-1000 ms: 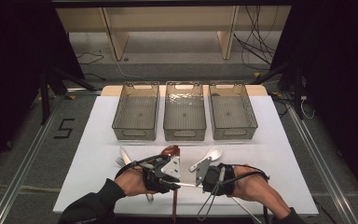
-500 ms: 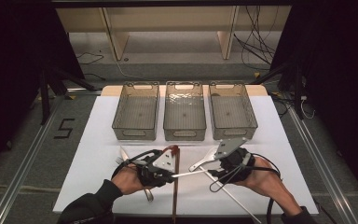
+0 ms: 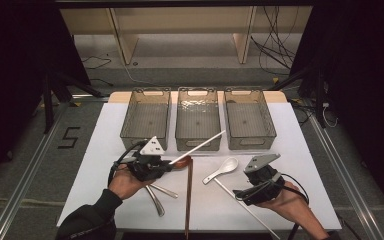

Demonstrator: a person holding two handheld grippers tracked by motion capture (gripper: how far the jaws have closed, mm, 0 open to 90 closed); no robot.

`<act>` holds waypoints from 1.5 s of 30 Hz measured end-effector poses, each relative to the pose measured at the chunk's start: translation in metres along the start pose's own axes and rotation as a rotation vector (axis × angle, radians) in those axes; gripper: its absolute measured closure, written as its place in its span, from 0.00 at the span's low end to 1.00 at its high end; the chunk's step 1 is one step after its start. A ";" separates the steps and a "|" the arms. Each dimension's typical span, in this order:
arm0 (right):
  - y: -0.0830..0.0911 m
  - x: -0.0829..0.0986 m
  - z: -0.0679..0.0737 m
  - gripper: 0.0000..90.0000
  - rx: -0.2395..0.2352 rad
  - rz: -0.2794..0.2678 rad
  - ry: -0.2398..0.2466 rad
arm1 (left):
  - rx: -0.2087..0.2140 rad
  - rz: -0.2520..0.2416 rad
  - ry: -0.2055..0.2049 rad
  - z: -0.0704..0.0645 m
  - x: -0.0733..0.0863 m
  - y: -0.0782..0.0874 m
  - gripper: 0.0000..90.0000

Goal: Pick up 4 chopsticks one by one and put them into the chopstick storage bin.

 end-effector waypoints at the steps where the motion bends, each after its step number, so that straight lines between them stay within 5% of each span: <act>1: 0.000 0.003 0.000 0.31 -0.002 0.011 -0.004 | -0.010 -0.008 0.012 0.004 -0.001 0.002 0.92; 16: -0.007 0.025 0.000 0.28 -0.008 0.083 -0.049 | -0.129 -0.105 0.205 0.064 -0.021 0.025 0.92; 31: -0.009 0.028 0.002 0.28 -0.027 0.111 -0.053 | -0.256 -0.084 0.363 0.132 -0.029 0.013 0.92; 45: -0.009 0.028 0.002 0.29 -0.032 0.111 -0.052 | -0.305 -0.045 0.438 0.165 -0.031 0.000 0.92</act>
Point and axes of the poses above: each handheld gripper's, and its own axes: y roughly backward along the jaws, x roughly out of its underside, z roughly to its left, the point moved 5 cm from there along -y, roughly forward along the jaws, and after that the axes turned 12 degrees about y, right-handed, at the moved point
